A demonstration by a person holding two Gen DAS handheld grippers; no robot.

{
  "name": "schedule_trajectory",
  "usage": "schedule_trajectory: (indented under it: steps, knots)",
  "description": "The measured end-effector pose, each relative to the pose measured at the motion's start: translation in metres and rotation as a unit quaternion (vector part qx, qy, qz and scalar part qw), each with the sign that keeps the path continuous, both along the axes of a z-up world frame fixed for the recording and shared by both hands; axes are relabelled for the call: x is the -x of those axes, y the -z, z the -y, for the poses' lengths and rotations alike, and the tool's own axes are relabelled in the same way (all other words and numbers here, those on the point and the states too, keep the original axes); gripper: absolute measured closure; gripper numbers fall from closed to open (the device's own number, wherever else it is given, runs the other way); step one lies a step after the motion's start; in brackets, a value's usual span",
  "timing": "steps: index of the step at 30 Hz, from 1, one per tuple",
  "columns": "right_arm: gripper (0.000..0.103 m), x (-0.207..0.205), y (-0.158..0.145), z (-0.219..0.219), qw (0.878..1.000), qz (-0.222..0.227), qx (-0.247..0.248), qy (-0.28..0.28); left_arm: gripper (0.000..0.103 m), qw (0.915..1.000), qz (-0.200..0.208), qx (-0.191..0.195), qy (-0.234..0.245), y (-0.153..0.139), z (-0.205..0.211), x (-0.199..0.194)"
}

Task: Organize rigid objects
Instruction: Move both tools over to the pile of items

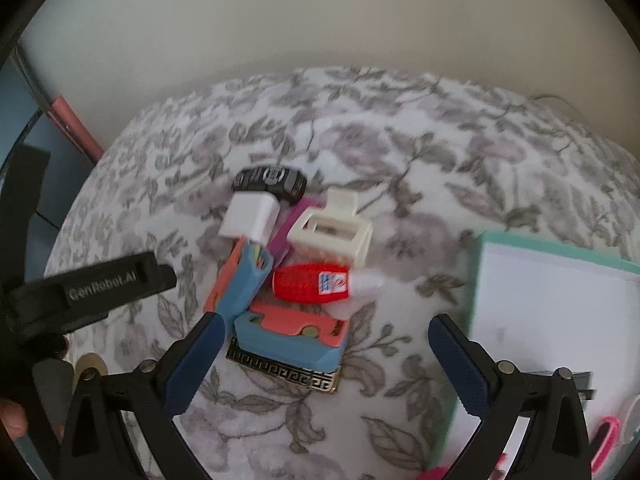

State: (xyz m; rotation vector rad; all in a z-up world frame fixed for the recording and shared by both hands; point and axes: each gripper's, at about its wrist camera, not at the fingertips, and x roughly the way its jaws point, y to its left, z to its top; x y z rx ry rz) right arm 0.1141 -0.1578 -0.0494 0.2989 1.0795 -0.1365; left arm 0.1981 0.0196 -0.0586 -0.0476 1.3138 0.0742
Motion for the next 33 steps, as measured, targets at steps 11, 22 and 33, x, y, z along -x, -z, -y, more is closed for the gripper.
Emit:
schedule_trajectory:
  steps: [11, 22, 33]
  knots:
    - [0.000, -0.005, 0.021, -0.001, 0.998, -0.027, -0.039, -0.038, 0.009, 1.0000, -0.005, 0.002, -0.004, 0.005, -0.002, -0.003]
    - [0.002, -0.005, 0.029, 0.012, 0.996, -0.043, -0.069, -0.039, 0.009, 0.9998, -0.014, 0.013, -0.004, 0.011, 0.000, -0.006]
    - [0.008, -0.010, 0.036, 0.002, 0.998, -0.017, -0.040, -0.045, 0.009, 0.9995, -0.021, 0.022, 0.014, 0.012, 0.010, -0.006]
